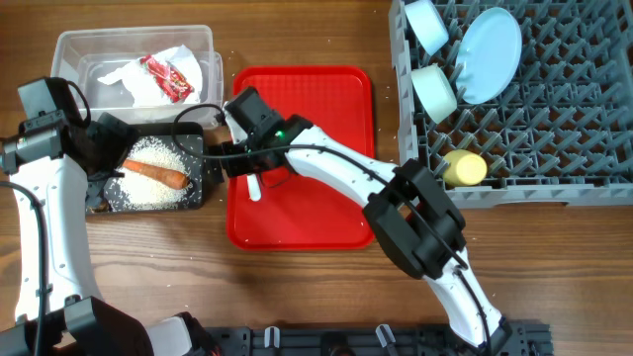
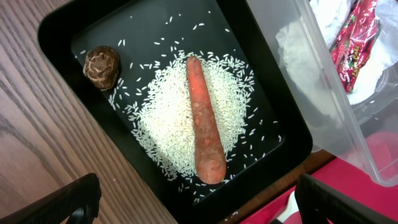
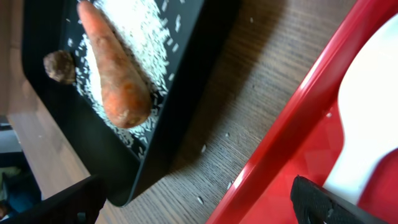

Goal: Sort waste into correct bins and load items into the dishwasher rack
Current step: 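Grasp the white spoon with the right gripper and lift, then carry the white spoon right and insert it into the rack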

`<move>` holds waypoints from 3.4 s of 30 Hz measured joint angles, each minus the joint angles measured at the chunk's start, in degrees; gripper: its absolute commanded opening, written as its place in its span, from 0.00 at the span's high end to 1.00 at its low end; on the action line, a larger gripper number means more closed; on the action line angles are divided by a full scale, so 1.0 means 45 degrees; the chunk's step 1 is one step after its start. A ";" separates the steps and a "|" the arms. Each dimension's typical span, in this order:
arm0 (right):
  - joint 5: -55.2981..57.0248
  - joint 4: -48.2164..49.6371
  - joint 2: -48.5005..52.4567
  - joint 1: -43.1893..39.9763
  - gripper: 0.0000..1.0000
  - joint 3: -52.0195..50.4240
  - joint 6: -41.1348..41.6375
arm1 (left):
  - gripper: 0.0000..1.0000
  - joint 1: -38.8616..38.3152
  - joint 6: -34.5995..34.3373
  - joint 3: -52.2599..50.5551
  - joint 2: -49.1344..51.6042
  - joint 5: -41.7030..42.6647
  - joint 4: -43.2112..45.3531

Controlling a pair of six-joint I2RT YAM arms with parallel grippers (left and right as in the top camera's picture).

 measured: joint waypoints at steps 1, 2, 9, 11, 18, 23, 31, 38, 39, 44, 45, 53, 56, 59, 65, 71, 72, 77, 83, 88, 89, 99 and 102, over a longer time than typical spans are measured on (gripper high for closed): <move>0.0053 -0.0073 0.0034 0.0029 0.02 -0.0005 0.0063 | 0.00 0.0000 0.0000 0.0000 0.0000 0.0000 -0.0010; 0.0131 -0.0175 0.0053 0.0034 0.02 -0.0005 0.0112 | 0.00 0.0000 0.0000 0.0000 0.0000 0.0000 -0.0010; 0.0923 -0.0457 0.0068 0.0029 0.00 -0.0015 0.0593 | 0.00 0.0000 0.0000 0.0000 0.0000 0.0000 -0.0092; 0.1112 -0.0457 0.0068 -0.0019 0.00 -0.0015 0.0777 | 0.00 0.0000 0.0000 0.0000 0.0000 0.0000 -0.0141; -0.0578 -0.1001 0.0063 -0.1559 0.00 0.0010 0.0850 | 0.00 0.0000 0.0000 0.0000 0.0000 0.0000 -0.0175; -0.1239 -0.1773 -0.1151 -0.2492 0.00 -0.0039 0.0073 | 0.00 0.0000 0.0000 0.0000 0.0000 0.0000 -0.0175; 0.2511 -0.4716 -0.2817 -0.1671 0.02 0.0083 0.1928 | 0.00 0.0000 0.0000 0.0000 0.0000 -0.0005 -0.0189; 0.4765 -0.4221 -0.0986 -0.0238 0.09 0.0068 0.5129 | 0.00 0.0000 0.0000 0.0000 0.0000 0.0000 -0.0282; 0.4867 -0.4221 -0.0840 -0.0146 0.14 0.0058 0.5367 | 0.00 0.0000 0.0000 0.0000 0.0000 0.0000 -0.0282; 0.5867 -0.3755 -0.0573 -0.0049 0.21 0.0005 0.6334 | 0.00 0.0000 0.0000 0.0000 0.0000 0.0000 -0.0335; 0.6105 -0.3492 -0.0544 -0.0049 0.23 0.0000 0.6397 | 0.00 0.0000 0.0005 0.0000 0.0000 0.0000 -0.0369; 0.6902 -0.2453 -0.0194 0.0010 0.84 -0.0015 0.6309 | 0.00 0.0000 0.0000 0.0000 0.0000 0.0000 -0.0432; 0.6951 -0.2302 -0.0194 0.0010 0.95 -0.0015 0.6188 | 0.00 0.0000 0.0000 0.0000 0.0000 -0.0005 -0.0563; 0.6931 -0.2016 -0.0185 0.0010 0.96 -0.0015 0.5960 | 0.00 0.0000 0.0000 0.0000 0.0000 0.0000 -0.0612; 0.6742 -0.1734 -0.0097 0.0010 0.62 -0.0015 0.5071 | 0.00 0.0000 0.0000 0.0000 0.0000 0.0000 -0.0646; 0.6499 -0.1195 0.0097 0.0010 0.63 -0.0015 0.4478 | 0.00 0.0000 0.0000 0.0000 0.0000 0.0000 -0.0665; 0.6363 -0.0923 0.0204 0.0010 0.70 -0.0015 0.4318 | 0.00 0.0000 0.0000 0.0000 0.0000 0.0000 -0.0690; 0.5882 -0.0627 0.0321 0.0010 0.96 -0.0010 0.3925 | 0.00 0.0000 0.0000 0.0000 0.0000 0.0000 -0.0782; 0.5498 -0.0529 0.0321 0.0044 0.96 0.0087 0.3789 | 0.00 0.0000 0.0005 0.0000 0.0000 0.0000 -0.0797; 0.4114 -0.1642 0.0301 -0.0510 0.96 0.0495 0.1870 | 0.00 0.0000 0.0000 0.0000 0.0000 0.0000 -0.0797; 0.3711 -0.2220 0.0097 -0.0835 0.96 0.0500 0.1069 | 0.00 0.0000 0.0000 0.0000 0.0000 0.0000 -0.0797; 0.3021 -0.5824 -0.7684 -0.5673 0.96 0.0835 -0.4430 | 0.00 0.0000 0.0000 0.0000 0.0000 0.0005 -0.0801; 0.3711 -0.7140 -0.8927 -0.6839 0.96 0.0884 -0.6164 | 0.00 0.0000 0.0000 0.0000 0.0000 0.0068 -0.0743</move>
